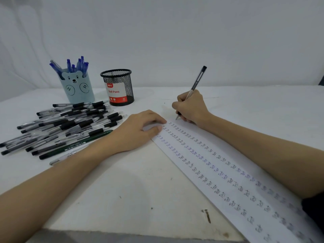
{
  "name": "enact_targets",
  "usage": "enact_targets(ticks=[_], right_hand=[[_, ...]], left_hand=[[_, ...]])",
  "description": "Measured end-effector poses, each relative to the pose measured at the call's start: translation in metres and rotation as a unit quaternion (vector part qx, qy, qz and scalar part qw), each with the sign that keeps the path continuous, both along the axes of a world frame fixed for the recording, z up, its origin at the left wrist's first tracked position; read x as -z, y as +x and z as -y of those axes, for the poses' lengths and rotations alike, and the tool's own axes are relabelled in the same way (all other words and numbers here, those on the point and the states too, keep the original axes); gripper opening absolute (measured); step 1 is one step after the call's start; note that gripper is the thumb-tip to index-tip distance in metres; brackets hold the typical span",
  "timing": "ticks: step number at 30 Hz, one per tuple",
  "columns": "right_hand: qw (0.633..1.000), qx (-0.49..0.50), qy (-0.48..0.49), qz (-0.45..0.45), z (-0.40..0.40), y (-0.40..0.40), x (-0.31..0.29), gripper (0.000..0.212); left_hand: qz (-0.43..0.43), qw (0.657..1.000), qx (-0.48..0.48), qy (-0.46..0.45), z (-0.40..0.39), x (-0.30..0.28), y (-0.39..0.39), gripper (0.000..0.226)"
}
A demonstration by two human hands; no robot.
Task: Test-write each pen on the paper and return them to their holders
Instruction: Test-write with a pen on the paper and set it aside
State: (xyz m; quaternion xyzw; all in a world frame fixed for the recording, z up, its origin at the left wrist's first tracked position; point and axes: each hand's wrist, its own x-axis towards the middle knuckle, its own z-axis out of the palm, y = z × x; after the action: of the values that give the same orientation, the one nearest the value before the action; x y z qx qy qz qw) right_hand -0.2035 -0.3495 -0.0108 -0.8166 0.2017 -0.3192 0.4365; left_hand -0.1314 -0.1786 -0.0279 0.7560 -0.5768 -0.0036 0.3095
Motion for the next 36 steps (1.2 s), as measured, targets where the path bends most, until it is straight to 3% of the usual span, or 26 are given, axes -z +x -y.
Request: enact_targets(ticks=[5,36], right_hand=[[1.0,-0.013,-0.006,-0.01,0.0002,0.0011,0.0023,0.036],[1.0,0.007,-0.026,-0.01,0.0007,0.0021,0.0005,0.037]], left_hand=[[0.0,1.0,-0.008,-0.002,0.0002,-0.0008,-0.0008,0.02],[0.0,1.0,-0.008,0.003,-0.0006,-0.0026,-0.0015,0.023]])
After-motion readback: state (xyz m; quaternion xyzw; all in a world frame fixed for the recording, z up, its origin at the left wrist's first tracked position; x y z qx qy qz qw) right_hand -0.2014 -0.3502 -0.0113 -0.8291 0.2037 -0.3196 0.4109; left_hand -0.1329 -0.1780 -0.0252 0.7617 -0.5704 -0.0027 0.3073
